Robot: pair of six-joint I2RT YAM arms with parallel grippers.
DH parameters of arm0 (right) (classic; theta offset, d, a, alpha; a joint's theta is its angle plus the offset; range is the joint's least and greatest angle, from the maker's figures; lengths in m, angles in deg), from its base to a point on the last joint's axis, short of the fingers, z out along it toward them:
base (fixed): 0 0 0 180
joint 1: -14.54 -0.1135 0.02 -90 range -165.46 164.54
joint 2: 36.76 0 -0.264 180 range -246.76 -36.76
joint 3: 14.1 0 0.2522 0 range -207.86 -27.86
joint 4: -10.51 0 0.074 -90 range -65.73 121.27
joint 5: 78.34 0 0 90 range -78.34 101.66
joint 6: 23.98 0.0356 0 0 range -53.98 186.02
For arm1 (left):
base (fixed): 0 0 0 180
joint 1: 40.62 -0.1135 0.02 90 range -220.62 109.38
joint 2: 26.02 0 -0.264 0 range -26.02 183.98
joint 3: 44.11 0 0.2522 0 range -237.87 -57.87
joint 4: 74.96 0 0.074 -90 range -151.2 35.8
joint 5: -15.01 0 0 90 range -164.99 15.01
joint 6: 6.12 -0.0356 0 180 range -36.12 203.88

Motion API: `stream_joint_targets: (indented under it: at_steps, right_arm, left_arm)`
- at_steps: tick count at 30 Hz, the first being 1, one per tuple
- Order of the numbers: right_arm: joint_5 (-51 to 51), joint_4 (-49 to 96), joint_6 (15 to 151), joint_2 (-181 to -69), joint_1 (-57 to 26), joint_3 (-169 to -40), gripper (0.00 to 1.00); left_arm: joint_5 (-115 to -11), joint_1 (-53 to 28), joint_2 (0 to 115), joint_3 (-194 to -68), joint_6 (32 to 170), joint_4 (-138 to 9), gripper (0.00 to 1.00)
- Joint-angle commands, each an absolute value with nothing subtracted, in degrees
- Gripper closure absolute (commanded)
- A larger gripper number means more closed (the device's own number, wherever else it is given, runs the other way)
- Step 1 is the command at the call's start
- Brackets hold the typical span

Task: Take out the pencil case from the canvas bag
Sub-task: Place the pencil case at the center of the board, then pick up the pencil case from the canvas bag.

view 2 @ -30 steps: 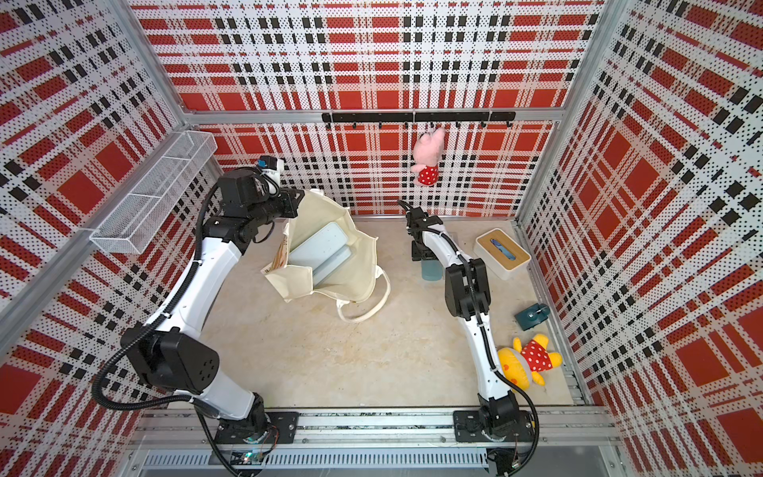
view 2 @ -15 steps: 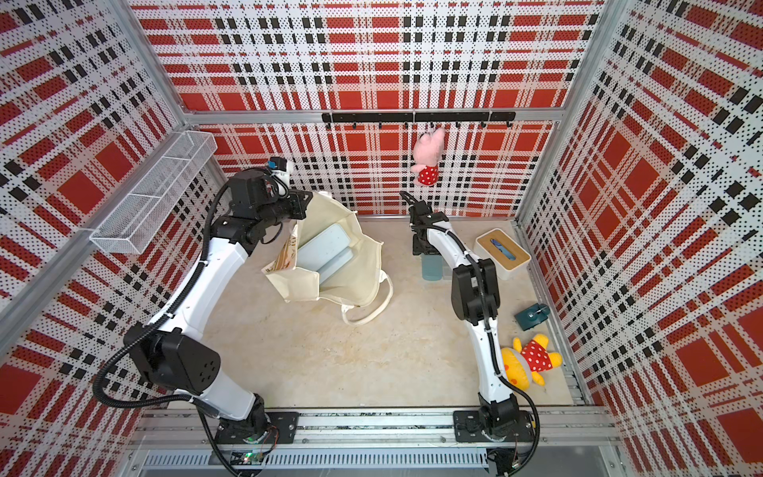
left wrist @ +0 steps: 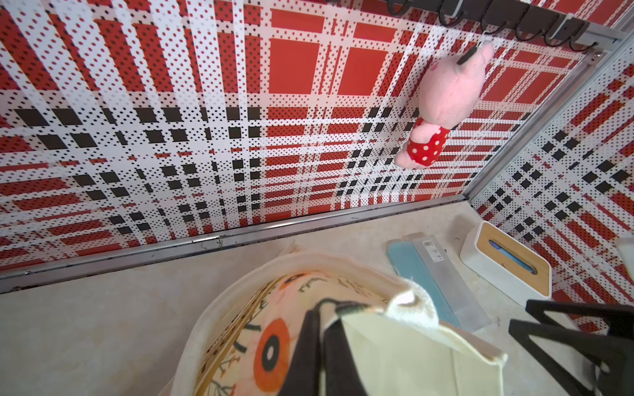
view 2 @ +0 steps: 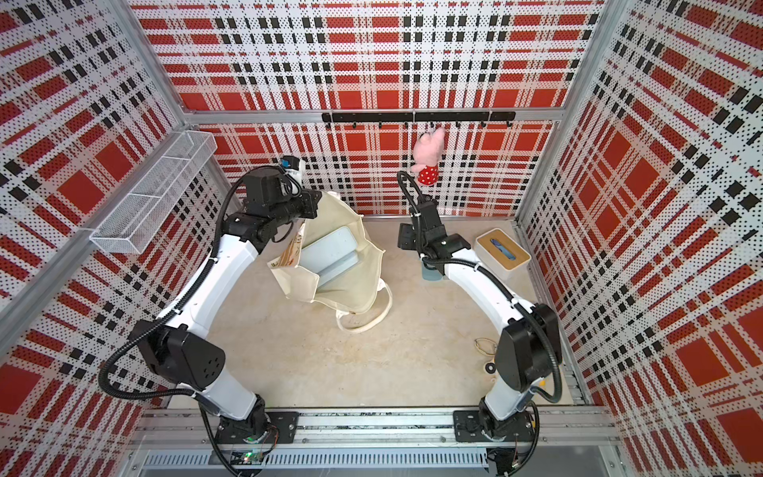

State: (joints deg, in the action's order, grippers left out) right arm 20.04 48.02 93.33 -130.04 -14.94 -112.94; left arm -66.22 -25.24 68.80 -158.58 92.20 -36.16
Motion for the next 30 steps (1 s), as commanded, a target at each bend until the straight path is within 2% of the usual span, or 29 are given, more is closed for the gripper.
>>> stream_joint_targets:
  at_steps: [1,7,13,20,25,30]
  right_arm:
    - [17.9,37.9,94.2,-124.9,-18.2,-109.6,0.36]
    - [16.8,28.8,94.0,-119.6,-25.8,-104.6,0.39]
    - [15.5,26.0,90.4,-120.4,-33.3,-104.8,0.41]
    - [14.4,29.6,87.8,-126.3,-34.8,-107.1,0.48]
    - [17.6,32.6,89.4,-131.3,-34.8,-108.5,0.53]
    - [20.7,32.7,89.6,-137.8,-34.7,-109.4,0.53]
  left_arm:
    - [-67.7,-24.1,68.0,-163.1,92.2,-43.2,1.0]
    - [-69.8,-23.1,68.5,-164.0,92.6,-43.2,1.0]
    - [-69.1,-22.9,69.1,-164.3,93.1,-43.7,1.0]
    - [-67.1,-22.4,69.1,-163.5,93.5,-44.8,1.0]
    - [-65.5,-22.2,68.4,-163.1,92.4,-45.2,1.0]
    - [-63.0,-22.1,67.4,-162.1,92.1,-46.4,1.0]
